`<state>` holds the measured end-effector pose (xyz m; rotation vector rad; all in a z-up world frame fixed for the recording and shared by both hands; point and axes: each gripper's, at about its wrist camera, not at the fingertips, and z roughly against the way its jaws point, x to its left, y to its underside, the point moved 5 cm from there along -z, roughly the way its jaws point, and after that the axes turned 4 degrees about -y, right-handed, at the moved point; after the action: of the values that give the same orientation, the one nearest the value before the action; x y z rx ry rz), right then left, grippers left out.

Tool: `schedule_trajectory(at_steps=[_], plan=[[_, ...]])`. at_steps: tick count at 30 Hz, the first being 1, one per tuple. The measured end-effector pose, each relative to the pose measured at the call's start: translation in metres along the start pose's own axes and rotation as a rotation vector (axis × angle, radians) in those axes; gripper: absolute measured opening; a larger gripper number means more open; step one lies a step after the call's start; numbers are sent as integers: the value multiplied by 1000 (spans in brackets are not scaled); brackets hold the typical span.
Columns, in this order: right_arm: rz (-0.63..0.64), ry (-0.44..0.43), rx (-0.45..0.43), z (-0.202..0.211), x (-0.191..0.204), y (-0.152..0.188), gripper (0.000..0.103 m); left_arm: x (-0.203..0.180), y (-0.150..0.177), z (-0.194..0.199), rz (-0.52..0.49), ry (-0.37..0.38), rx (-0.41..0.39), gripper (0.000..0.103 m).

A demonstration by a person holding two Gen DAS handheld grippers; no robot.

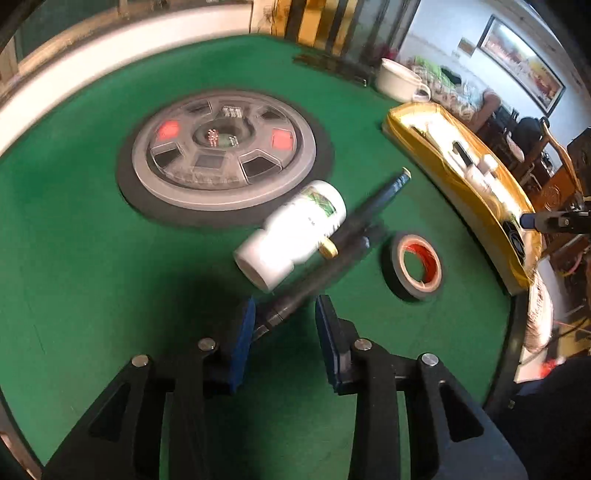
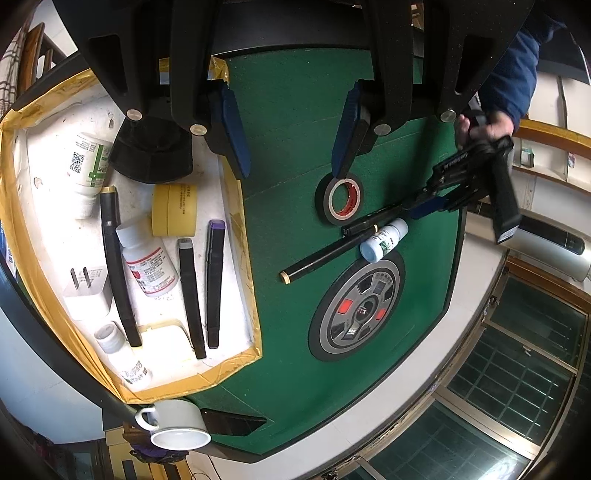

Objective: Organize rigid objects
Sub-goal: 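Lift both grippers from the tray and move them back over the table, then grasp a black marker with the left gripper while the right gripper grasps the black tape roll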

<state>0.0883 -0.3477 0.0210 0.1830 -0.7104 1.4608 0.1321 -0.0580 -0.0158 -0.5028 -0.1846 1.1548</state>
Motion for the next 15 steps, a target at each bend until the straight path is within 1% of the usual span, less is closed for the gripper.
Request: schedule_trajectory(at_steps=[1,3,5,7,9,10,12,15], plan=[[-1,0,0,1,-1,0,42,-2,2,-2,10,41,24,34],[0,1,-4,2,-3,0,42,-12,6,-4,0,72,47,34],[-2,4,-4,2,-4,1,42,-34,12,-1,-77,94,55,34],[-5,5,-1,2,-5,1,42,-55,14,-1,-150,114,87,34],[-5,7,2,1,-5,2,42,-61,14,-2,-169,75,84,34],[-4,6,4,1,-4,2,42,-61,8,-3,-157,55,81,34],[1,6,8,-1,-2,3,42,-61,0,-8,-132,35,80,34],[6,2,15,-5,1,4,42,-68,-9,-17,-155,11,86,34]])
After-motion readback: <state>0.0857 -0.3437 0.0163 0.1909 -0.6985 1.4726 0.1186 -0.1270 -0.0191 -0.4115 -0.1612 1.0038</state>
